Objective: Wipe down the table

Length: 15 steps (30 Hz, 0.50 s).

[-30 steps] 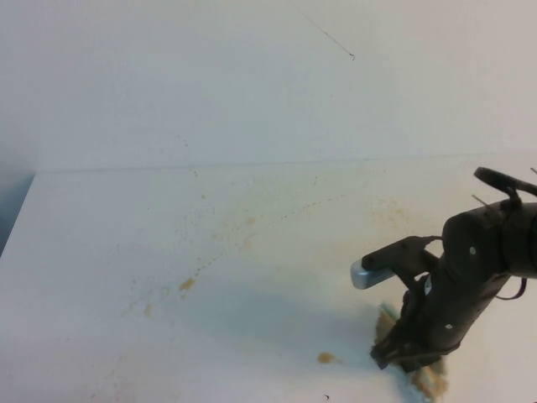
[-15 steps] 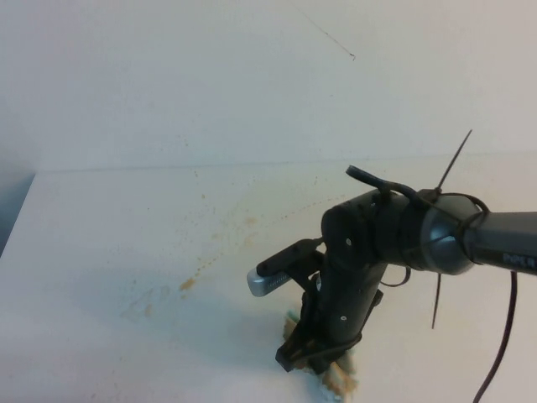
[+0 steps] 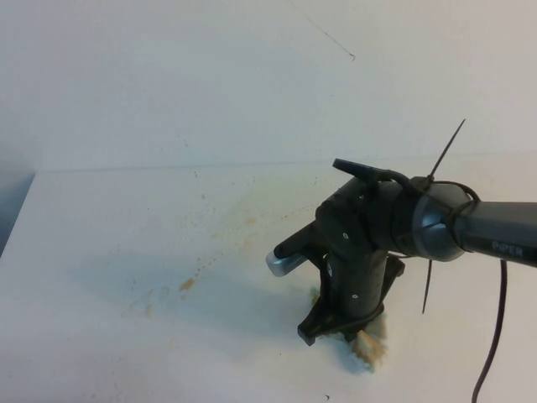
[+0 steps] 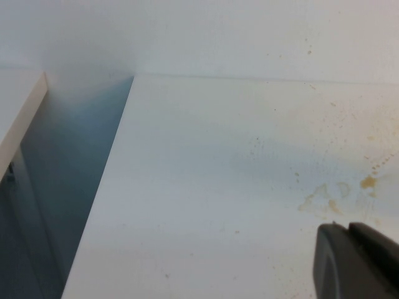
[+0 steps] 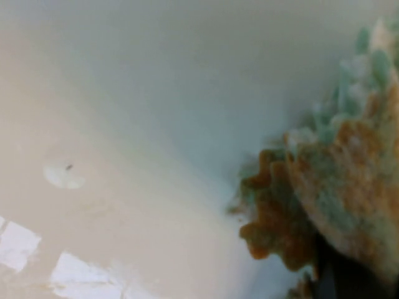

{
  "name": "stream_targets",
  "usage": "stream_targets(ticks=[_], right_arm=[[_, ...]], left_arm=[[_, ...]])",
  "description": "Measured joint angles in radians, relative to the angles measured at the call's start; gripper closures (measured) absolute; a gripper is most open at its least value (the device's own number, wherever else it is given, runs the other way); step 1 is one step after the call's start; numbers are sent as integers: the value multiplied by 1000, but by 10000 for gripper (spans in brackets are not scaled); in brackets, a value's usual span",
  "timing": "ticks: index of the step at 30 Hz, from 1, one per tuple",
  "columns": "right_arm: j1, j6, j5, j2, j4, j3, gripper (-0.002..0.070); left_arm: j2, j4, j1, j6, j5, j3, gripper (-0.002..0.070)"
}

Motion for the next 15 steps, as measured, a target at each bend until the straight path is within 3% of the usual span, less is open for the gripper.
stream_targets(ticks=[6,15], right_arm=[[-62,11,-28,-44,-25,55,645],[-242,-20,-49,-68,-65,80,645]], left_arm=[[0,0,0,0,0,0,678],[0,0,0,0,0,0,678]])
